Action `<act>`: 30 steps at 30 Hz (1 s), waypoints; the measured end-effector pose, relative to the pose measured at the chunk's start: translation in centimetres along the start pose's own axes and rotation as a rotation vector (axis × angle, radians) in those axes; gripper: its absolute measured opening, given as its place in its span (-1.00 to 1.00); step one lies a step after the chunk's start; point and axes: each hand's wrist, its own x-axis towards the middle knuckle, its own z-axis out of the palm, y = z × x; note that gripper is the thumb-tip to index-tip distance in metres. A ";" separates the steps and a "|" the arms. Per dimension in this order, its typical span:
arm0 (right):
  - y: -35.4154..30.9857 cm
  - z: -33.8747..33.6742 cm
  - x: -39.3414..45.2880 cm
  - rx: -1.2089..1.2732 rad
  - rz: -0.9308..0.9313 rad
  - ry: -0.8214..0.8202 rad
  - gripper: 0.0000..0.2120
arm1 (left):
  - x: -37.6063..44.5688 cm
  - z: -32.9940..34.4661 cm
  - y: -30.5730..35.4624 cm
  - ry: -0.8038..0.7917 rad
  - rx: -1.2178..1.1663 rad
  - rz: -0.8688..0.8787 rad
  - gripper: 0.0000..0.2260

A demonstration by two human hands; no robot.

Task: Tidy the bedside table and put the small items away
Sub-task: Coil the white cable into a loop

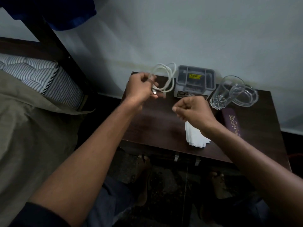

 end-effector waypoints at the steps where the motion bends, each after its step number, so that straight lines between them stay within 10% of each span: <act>1: 0.4 0.1 -0.1 -0.076 0.047 -0.008 -0.86 | 0.6 -0.8 0.1 0.058 0.035 0.008 -0.82; 12: -1.2 2.4 0.2 0.433 -0.013 -0.112 -0.59 | -0.3 -0.1 0.1 -0.376 0.120 -0.144 -0.88; 30: -0.4 1.9 0.7 0.160 0.212 -0.019 -0.90 | 4.8 0.9 -4.5 0.163 0.173 -0.128 -0.85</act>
